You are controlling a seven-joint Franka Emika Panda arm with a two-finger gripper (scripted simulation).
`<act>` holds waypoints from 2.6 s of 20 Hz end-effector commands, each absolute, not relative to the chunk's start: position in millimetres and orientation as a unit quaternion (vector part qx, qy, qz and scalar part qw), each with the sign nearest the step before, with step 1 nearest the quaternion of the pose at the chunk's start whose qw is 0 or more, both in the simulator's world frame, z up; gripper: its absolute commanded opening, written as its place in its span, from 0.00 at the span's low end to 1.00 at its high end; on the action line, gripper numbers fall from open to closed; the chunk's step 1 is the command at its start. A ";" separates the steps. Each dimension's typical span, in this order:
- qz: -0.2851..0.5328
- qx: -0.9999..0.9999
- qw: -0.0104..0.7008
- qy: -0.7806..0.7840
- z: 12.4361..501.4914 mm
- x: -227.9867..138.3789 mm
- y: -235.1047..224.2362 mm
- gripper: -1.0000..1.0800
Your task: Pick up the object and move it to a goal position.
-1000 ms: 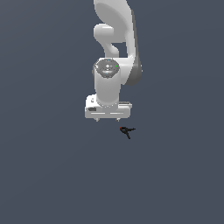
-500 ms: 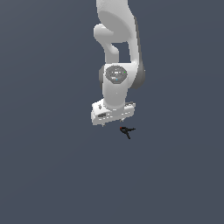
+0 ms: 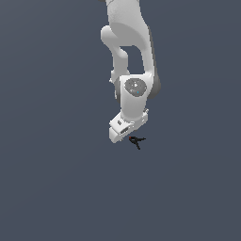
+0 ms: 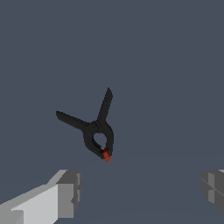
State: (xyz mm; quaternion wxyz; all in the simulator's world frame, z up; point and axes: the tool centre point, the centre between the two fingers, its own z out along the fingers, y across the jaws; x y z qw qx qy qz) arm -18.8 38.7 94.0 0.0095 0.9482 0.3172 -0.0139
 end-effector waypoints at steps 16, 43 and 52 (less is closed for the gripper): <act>-0.001 0.867 0.000 0.498 64.7 -25.9 82.4 0.96; 0.000 0.863 0.000 0.505 13.5 -26.6 84.0 0.00; 0.000 0.863 0.000 0.504 14.9 -25.9 84.0 0.00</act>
